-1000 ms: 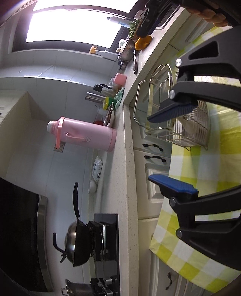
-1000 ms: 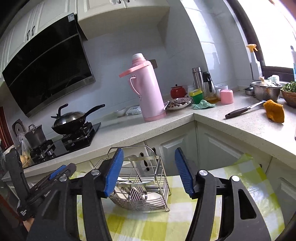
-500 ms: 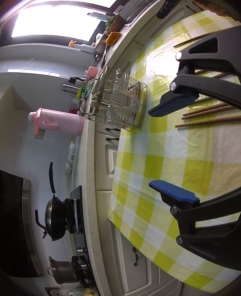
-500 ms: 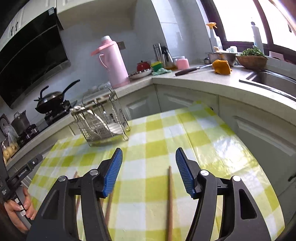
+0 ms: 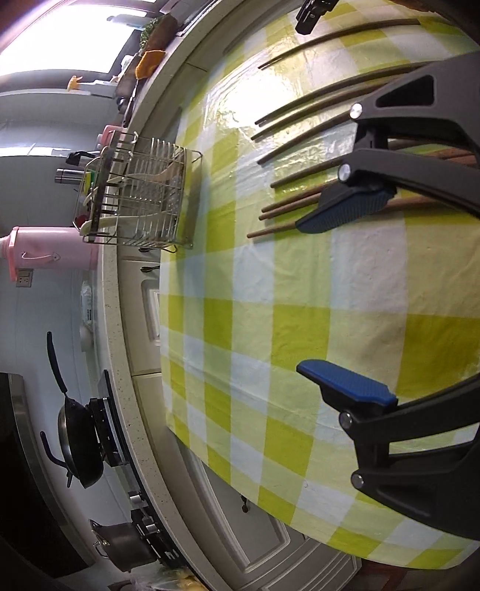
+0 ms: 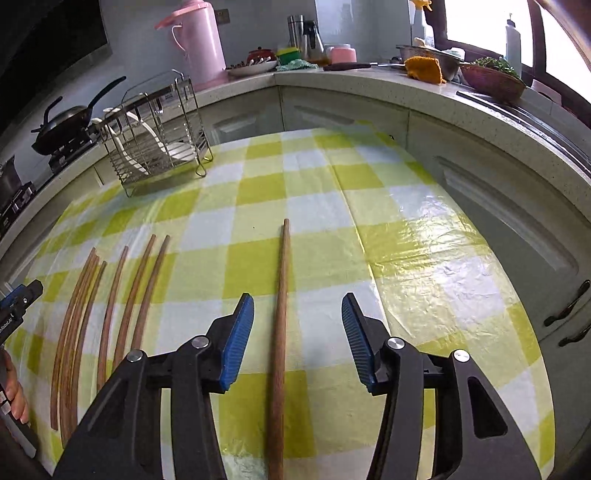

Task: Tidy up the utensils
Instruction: 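Move both open tools back over the wooden chopsticks, then close the left tool on one chopstick while the right tool grasps another chopstick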

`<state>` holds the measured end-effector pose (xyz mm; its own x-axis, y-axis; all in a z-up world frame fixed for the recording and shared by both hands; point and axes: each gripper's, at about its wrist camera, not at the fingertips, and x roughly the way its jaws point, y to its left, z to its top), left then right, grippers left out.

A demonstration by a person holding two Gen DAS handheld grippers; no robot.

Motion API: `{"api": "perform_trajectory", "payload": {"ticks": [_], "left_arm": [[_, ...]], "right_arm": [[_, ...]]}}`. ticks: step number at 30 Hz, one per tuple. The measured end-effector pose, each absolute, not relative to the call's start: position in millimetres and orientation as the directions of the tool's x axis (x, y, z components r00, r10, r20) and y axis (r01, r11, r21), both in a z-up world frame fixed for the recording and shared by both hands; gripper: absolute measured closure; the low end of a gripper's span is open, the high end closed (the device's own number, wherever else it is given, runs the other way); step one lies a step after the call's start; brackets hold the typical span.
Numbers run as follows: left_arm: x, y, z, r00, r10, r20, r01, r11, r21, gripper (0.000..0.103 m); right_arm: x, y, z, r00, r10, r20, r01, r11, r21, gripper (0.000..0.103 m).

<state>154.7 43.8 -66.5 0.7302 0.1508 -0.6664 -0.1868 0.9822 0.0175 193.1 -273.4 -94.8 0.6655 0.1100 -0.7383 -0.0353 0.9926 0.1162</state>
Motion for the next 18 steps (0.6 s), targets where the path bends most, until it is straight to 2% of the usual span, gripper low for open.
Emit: {"api": "perform_trajectory", "payload": {"ticks": [4, 11, 18], "left_arm": [[158, 43, -75, 0.716, 0.149, -0.682, -0.184, 0.983, 0.021, 0.035], [158, 36, -82, 0.694, 0.162, -0.701, -0.168, 0.984, 0.061, 0.035], [164, 23, -83, 0.689, 0.147, -0.710, -0.131, 0.988, 0.078, 0.035]], "right_arm": [[200, -270, -103, 0.640, 0.110, -0.760, -0.045, 0.993, 0.106, 0.064], [211, -267, -108, 0.625, 0.106, -0.773, -0.066, 0.994, 0.082, 0.071], [217, -266, -109, 0.630, 0.104, -0.769, -0.084, 0.994, 0.065, 0.072]]}}
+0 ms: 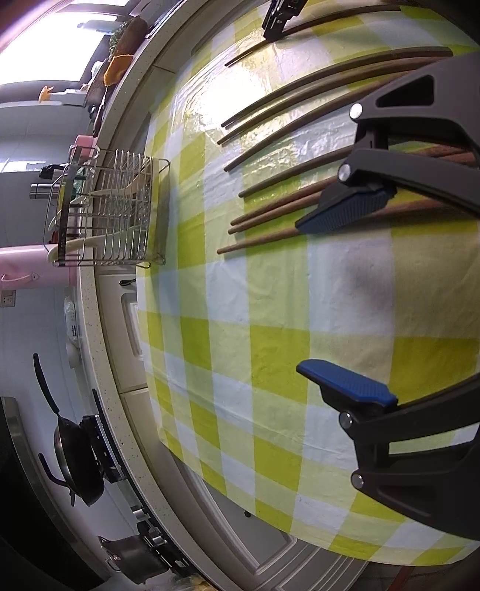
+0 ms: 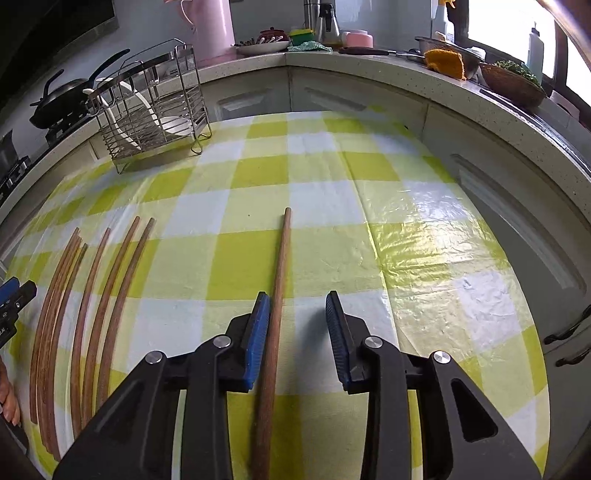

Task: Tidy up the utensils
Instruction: 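Close the left tool on one chopstick while the right tool grasps another chopstick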

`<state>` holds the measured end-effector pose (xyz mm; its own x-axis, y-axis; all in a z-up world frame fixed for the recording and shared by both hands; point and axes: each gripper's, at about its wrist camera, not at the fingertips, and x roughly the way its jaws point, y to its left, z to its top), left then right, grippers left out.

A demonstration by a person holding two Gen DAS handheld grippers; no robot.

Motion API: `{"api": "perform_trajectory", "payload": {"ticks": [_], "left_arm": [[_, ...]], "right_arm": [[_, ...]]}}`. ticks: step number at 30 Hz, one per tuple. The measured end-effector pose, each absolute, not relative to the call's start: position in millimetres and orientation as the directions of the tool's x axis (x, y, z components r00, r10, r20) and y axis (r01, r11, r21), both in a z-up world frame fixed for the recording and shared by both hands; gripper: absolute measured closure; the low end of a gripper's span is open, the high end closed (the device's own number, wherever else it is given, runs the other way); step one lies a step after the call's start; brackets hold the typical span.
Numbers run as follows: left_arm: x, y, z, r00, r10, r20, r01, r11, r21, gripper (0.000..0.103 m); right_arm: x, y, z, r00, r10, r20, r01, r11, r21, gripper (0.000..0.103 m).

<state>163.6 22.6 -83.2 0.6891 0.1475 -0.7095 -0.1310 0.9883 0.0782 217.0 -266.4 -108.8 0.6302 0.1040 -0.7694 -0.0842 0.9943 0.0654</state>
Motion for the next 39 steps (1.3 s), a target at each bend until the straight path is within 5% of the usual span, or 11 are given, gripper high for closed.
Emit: {"api": "perform_trajectory", "payload": {"ticks": [5, 21, 24, 26, 39], "left_arm": [[175, 14, -87, 0.674, 0.147, -0.724, -0.119, 0.989, 0.089, 0.035], [193, 2, -98, 0.634, 0.066, -0.770, -0.035, 0.998, 0.057, 0.068], [191, -3, -97, 0.638, 0.047, -0.769, -0.001, 0.998, 0.061, 0.083], [190, -6, -97, 0.640, 0.046, -0.767, 0.016, 0.997, 0.073, 0.095], [178, 17, -83, 0.679, -0.007, -0.734, 0.006, 1.000, -0.004, 0.097]], "right_arm": [[219, -266, -109, 0.629, 0.113, -0.769, -0.094, 0.993, 0.069, 0.072], [226, -255, -109, 0.630, 0.083, -0.772, -0.103, 0.994, 0.024, 0.072], [225, -251, -109, 0.631, 0.086, -0.771, -0.117, 0.993, 0.015, 0.080], [224, -249, -109, 0.631, 0.095, -0.770, -0.126, 0.992, 0.020, 0.095], [211, -241, -93, 0.671, 0.224, -0.706, -0.190, 0.973, 0.129, 0.096]]}}
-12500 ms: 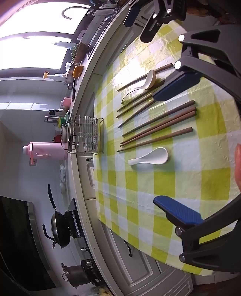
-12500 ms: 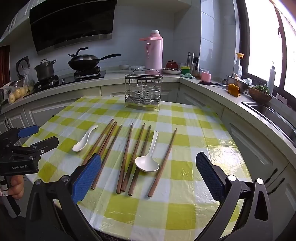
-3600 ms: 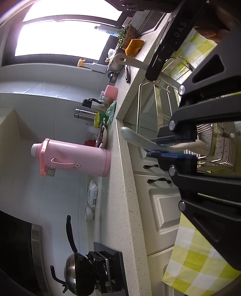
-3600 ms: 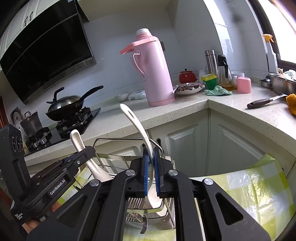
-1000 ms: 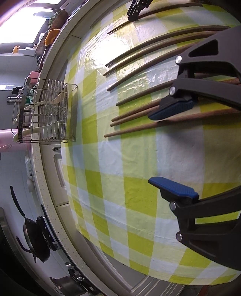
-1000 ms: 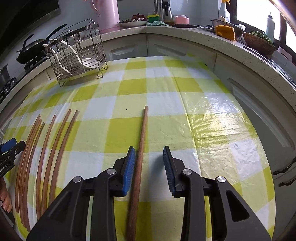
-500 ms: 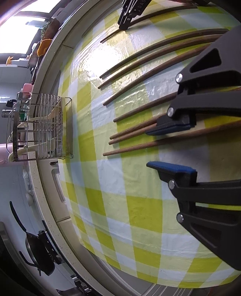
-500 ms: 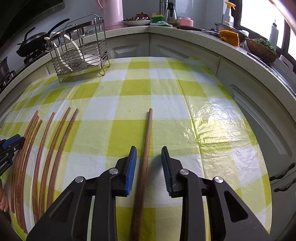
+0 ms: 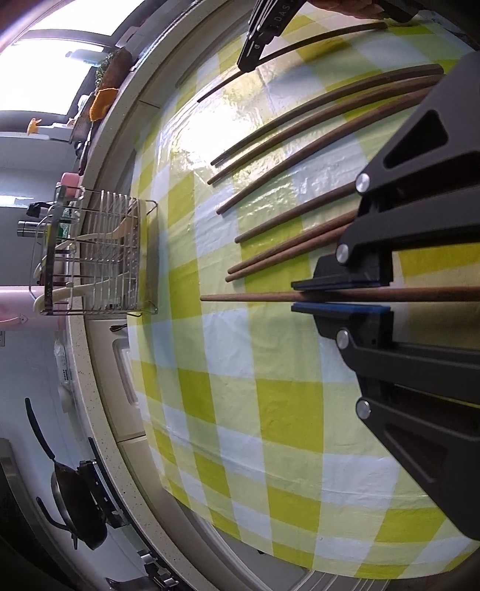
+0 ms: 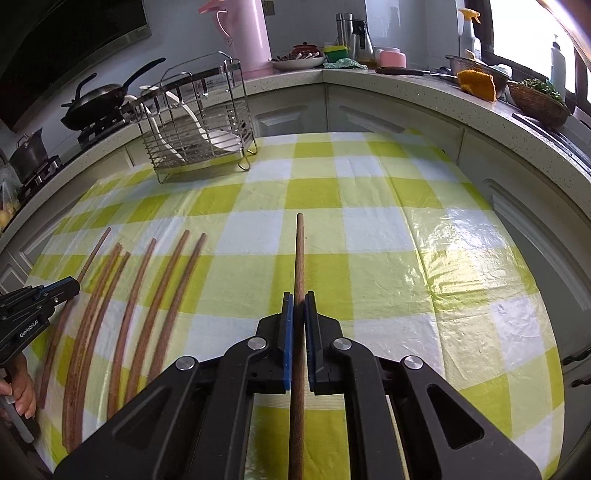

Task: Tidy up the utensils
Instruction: 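Close the left tool on one chopstick while the right tool grasps another chopstick, then lift both chopsticks upright and carry them over the wire rack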

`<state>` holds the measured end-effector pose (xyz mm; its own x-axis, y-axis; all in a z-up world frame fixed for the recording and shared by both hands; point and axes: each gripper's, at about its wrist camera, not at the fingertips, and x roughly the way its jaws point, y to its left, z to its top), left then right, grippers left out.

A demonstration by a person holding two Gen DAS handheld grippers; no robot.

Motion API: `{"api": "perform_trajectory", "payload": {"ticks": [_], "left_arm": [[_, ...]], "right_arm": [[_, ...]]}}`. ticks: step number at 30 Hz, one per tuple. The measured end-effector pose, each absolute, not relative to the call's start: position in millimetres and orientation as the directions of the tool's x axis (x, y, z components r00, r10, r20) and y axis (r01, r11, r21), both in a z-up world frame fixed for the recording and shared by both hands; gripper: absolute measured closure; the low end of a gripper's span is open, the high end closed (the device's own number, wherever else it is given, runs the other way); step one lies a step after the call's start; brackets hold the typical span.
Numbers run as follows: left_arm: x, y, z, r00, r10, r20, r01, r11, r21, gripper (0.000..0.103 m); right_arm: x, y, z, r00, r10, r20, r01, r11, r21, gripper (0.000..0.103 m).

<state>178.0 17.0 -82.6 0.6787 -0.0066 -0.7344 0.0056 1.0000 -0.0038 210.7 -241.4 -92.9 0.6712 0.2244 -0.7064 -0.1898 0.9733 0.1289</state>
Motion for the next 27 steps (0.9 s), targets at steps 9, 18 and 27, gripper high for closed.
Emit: {"api": "perform_trajectory", "payload": {"ticks": [9, 18, 27], "left_arm": [[167, 43, -38, 0.782, -0.010, -0.623, -0.047, 0.996, -0.075, 0.097], [162, 53, 2, 0.828, -0.022, -0.560, -0.036, 0.995, -0.092, 0.097], [156, 49, 32, 0.863, -0.020, -0.504, -0.023, 0.997, -0.079, 0.097]], "right_arm": [[199, -223, -45, 0.784, 0.271, -0.558, -0.217, 0.962, 0.163, 0.096], [193, -210, -6, 0.817, 0.297, -0.494, -0.253, 0.955, 0.157, 0.096], [178, -199, 28, 0.857, 0.296, -0.422, -0.283, 0.954, 0.094, 0.096]]}}
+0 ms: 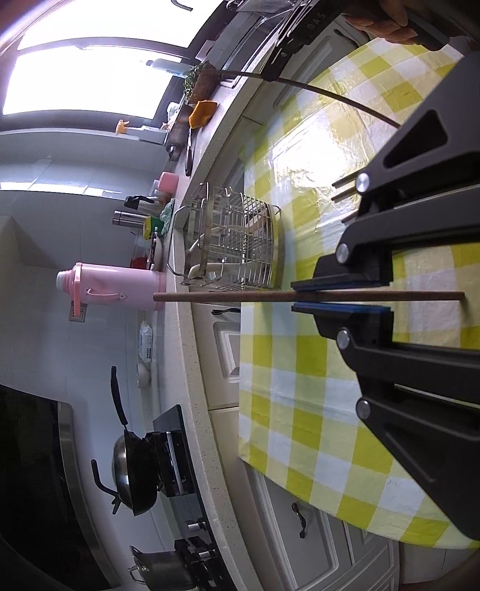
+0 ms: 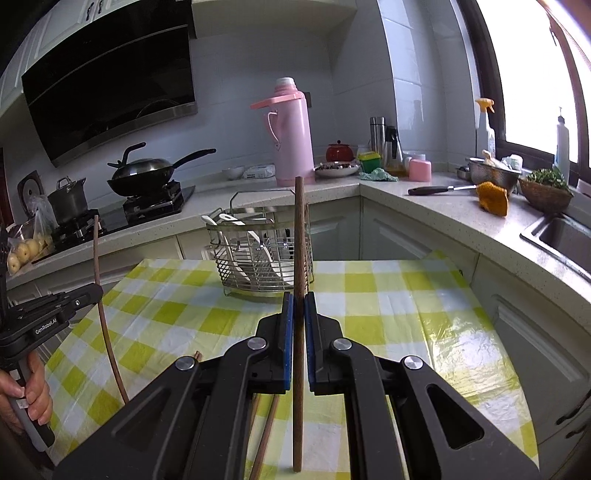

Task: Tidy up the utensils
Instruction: 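Lift both chopsticks upright and carry them over the wire rack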

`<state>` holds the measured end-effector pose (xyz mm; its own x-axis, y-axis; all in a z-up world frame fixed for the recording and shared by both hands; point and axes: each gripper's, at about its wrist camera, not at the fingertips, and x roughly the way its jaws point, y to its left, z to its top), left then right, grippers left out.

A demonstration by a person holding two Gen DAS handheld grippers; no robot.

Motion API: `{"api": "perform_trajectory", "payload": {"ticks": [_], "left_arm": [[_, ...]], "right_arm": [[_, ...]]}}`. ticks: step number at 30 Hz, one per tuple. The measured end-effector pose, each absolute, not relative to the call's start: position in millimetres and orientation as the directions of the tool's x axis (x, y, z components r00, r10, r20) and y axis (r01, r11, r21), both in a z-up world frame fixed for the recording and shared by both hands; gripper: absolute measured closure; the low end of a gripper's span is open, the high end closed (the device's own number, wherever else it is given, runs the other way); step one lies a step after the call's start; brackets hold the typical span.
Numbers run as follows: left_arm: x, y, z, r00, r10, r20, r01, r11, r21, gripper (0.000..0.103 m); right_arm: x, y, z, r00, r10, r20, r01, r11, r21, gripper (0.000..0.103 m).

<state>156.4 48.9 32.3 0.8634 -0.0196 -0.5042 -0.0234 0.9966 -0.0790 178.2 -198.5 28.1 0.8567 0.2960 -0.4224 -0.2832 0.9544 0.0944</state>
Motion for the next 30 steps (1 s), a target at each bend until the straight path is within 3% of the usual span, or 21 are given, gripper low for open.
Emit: {"api": "perform_trajectory", "payload": {"ticks": [12, 23, 30], "left_arm": [[182, 36, 77, 0.915, -0.026, -0.402, 0.003, 0.998, -0.058, 0.097], [245, 20, 175, 0.978, -0.039, -0.204, 0.031, 0.999, -0.041, 0.097], [299, 17, 200, 0.984, -0.040, -0.176, 0.029, 0.998, -0.064, 0.097]], "right_arm": [[197, -204, 62, 0.896, 0.302, -0.326, -0.286, 0.953, 0.096, 0.096], [265, -190, 150, 0.926, 0.337, -0.169, -0.326, 0.941, 0.091, 0.096], [315, -177, 173, 0.920, 0.363, -0.145, -0.351, 0.931, 0.102, 0.096]]}}
